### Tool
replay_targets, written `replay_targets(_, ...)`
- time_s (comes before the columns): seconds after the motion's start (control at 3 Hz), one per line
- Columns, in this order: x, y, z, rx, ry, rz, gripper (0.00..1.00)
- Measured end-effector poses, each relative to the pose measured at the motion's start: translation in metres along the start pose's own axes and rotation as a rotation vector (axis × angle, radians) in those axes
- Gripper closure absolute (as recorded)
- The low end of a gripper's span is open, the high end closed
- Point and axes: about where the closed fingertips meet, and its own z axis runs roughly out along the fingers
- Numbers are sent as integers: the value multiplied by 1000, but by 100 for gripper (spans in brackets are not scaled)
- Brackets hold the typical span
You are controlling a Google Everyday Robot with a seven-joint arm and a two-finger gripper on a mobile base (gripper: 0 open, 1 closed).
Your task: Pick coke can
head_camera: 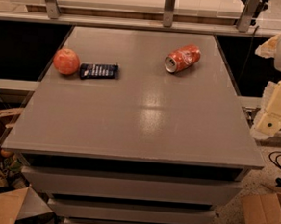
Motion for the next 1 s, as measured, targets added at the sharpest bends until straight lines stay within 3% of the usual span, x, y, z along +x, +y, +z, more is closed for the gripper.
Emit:
replay_targets(0.33,-1,-2,-1,4,-7,-7,0)
replay_targets(0.67,-5,-15,9,-10,-47,-86,0)
replay_targets(1.0,-17,-41,32,-33,-107,-215,0)
